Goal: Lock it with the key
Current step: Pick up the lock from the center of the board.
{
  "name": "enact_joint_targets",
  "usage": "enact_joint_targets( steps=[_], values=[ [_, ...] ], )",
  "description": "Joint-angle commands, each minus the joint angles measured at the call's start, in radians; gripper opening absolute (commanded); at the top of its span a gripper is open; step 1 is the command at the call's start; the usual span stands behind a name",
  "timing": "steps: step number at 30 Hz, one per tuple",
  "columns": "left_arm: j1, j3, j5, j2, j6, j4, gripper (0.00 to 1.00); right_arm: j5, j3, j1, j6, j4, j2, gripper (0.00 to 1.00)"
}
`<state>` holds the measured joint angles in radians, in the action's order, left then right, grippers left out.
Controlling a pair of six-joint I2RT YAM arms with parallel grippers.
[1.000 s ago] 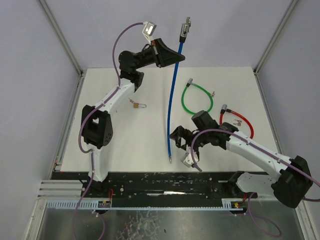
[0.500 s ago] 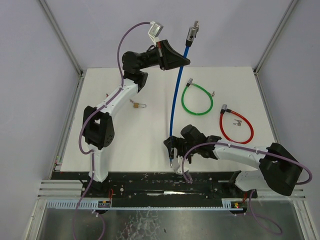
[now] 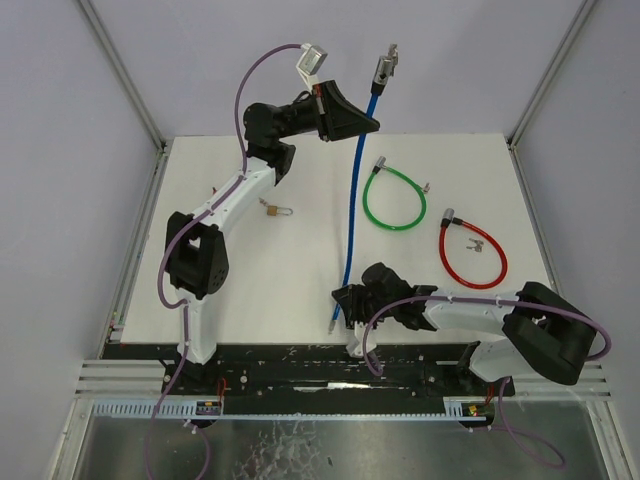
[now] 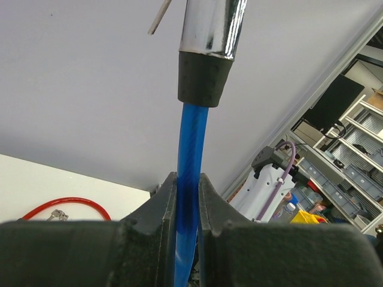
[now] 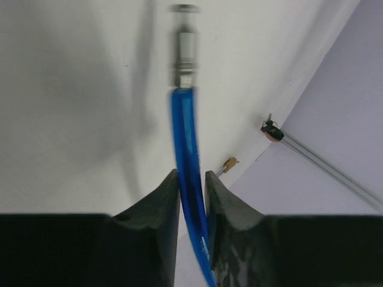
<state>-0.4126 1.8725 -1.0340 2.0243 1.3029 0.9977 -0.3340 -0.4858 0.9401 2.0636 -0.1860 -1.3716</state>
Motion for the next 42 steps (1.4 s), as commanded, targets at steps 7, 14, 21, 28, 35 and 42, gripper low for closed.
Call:
enact_joint_targets(
  steps=[7, 14, 21, 28, 35, 42],
  values=[
    [0.021, -0.099, 0.028, -0.055, 0.011, 0.183, 0.01, -0.067, -0.095, 0.013, -0.223, 0.085, 0.139, 0.00],
    [0.064, -0.325, 0.089, -0.143, -0.035, 0.432, 0.01, -0.293, -0.333, -0.010, -0.682, 0.451, 0.246, 0.00],
    [0.073, -0.676, 0.176, -0.331, -0.296, 0.492, 0.01, -0.518, -0.534, -0.169, -1.151, 0.543, 0.324, 0.00],
    [0.050, -1.044, 0.355, -0.612, -0.702, 0.317, 0.01, -0.556, -0.747, -0.277, -1.653, 0.542, 0.300, 0.00],
    [-0.050, -1.202, 0.520, -0.832, -1.062, 0.017, 0.01, -0.716, -0.653, -0.434, -2.050, 0.302, 0.258, 0.00],
    [-0.109, -1.310, 0.662, -0.930, -1.227, -0.097, 0.01, -0.727, -0.621, -0.456, -2.030, 0.332, 0.200, 0.00]
  ],
)
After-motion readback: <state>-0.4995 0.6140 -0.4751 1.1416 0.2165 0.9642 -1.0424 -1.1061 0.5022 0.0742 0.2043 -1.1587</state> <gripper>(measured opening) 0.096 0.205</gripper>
